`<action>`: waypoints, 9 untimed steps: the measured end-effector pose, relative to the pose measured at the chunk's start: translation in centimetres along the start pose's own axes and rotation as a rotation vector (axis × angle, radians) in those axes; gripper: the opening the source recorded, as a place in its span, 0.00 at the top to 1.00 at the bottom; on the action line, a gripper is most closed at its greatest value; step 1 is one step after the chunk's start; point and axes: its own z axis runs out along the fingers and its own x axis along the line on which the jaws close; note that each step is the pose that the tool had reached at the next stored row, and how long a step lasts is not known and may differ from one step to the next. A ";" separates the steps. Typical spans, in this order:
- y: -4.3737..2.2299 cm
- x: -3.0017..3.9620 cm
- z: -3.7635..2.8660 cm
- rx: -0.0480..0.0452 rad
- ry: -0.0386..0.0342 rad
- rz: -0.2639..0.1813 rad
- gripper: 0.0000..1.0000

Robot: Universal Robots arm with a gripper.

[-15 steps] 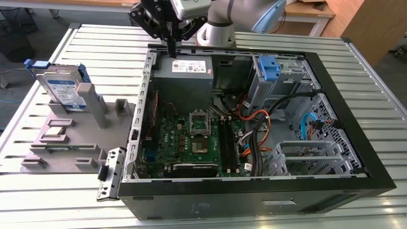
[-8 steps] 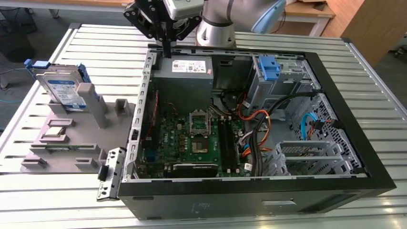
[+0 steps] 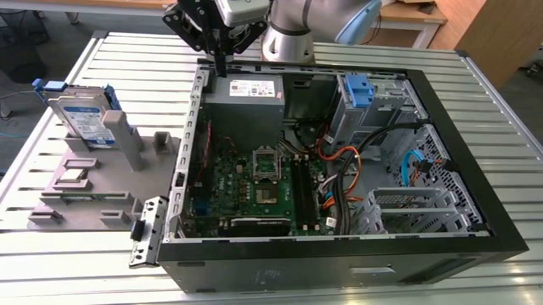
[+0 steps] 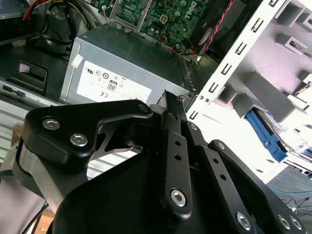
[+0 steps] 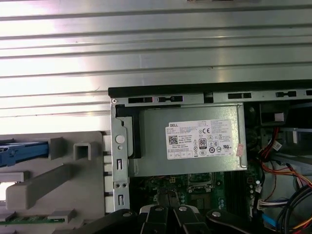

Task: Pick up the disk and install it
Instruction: 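Reach for the disk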

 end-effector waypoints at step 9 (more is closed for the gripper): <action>-0.06 0.70 0.01 0.0000 -0.0001 0.000 0.90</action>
